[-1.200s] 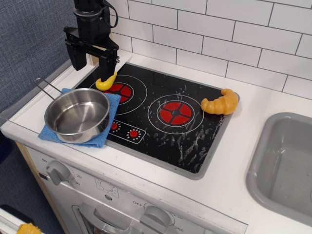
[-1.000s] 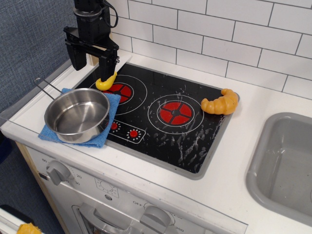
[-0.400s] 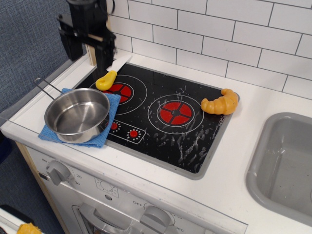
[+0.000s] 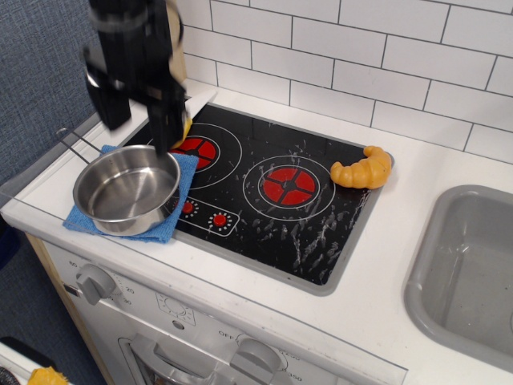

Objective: Move the pot towards top of right burner.

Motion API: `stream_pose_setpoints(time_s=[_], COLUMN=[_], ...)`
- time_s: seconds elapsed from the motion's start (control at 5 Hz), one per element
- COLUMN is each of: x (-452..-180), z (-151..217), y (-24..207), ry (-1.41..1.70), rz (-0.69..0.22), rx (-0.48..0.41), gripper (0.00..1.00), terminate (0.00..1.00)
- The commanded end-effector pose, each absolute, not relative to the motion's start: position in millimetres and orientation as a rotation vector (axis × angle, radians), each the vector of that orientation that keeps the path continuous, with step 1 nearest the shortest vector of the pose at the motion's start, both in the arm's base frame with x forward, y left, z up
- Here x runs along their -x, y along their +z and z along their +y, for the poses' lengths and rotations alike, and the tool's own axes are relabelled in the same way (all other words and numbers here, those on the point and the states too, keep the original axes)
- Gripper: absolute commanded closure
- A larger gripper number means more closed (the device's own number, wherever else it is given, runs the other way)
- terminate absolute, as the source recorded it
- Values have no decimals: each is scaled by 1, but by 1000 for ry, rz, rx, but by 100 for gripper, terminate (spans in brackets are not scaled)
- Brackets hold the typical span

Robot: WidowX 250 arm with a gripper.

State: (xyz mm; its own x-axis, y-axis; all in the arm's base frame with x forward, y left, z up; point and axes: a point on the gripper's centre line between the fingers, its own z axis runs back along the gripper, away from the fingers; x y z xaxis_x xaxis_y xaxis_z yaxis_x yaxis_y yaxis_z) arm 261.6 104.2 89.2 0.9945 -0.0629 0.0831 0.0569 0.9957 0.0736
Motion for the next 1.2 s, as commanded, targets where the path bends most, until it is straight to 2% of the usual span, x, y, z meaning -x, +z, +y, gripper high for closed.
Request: stream_pose_setpoints(time_s=[0.0,0.4,0.6,1.0], x=[-249,-251,-249,-244], z=[83,86,83,81], y=[46,22,25,44], ry=[-98,-100,-113,-114], rz=[17,59,47,4], rx=[-70,-84,-97,-96], gripper=[0,0,100,100], terminate=[0,0,0,0])
